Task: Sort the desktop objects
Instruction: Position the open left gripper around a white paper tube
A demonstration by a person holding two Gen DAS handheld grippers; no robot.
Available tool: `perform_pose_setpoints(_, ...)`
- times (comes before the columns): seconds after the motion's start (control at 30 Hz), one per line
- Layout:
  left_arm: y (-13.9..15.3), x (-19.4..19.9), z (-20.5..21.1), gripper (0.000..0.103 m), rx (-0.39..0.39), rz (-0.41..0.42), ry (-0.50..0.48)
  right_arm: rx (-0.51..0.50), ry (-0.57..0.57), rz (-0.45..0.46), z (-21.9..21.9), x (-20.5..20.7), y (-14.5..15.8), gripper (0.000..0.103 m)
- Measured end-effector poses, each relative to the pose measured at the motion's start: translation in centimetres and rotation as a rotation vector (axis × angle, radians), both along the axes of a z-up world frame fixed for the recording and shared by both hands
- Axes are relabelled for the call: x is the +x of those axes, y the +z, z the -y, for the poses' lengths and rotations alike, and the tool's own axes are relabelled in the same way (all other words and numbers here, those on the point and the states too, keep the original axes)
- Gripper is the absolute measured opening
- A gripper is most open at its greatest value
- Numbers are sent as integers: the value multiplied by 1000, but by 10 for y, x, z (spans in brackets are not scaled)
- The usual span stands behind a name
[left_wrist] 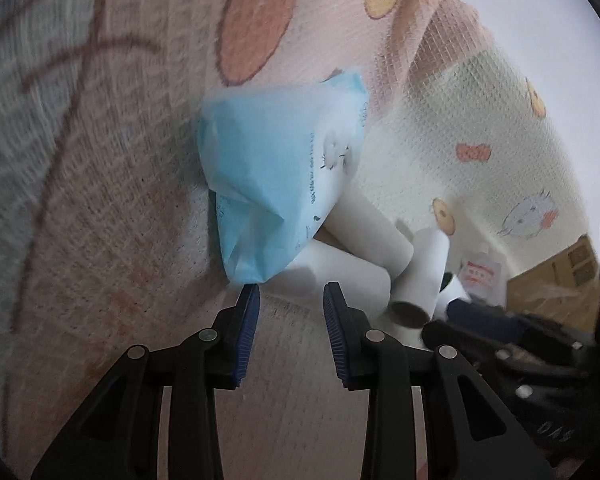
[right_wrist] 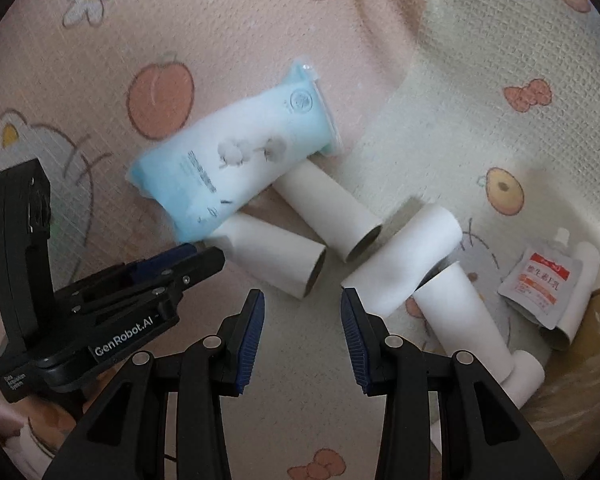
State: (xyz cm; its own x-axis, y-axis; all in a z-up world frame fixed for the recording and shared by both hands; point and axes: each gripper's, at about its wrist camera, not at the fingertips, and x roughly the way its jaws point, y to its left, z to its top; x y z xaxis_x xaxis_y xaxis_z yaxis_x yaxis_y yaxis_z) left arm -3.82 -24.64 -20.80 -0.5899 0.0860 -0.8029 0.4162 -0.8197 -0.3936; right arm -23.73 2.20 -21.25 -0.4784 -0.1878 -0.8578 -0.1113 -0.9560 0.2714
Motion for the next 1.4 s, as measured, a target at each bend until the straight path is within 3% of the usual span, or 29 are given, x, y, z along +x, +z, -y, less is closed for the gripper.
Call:
perform_pose_setpoints(0.1,-1,0,7,37,43,-32,27,2,7,-9,2,-2,-7,36)
perform_pose_setpoints(0.27,2,-2,9,37,26,-63,45,-65,-3,-21,-3,-7,-18,36)
perform_pose_setpoints(0.4,2,-5,13,37,20,-95,47,-62,-27,3,-6,-17,-30,36)
perform_pose_setpoints(0.6,-6,-15,13,43,-8,-70,4,-93,-16,-15,-6,-23,-37,36)
perform_pose_setpoints(0.9,-12,-11,5,43,-6,-23,-40,-90,6,-5,-1,-25,-37,36)
perform_pose_setpoints(1.23,-2,8,-14,43,-28,5,-120,-78,89,93,11,-2,-36,36)
perform_pose_setpoints(1.4,3,14,-22,43,-88,13,-160,-101,145,138,14,10,-35,36)
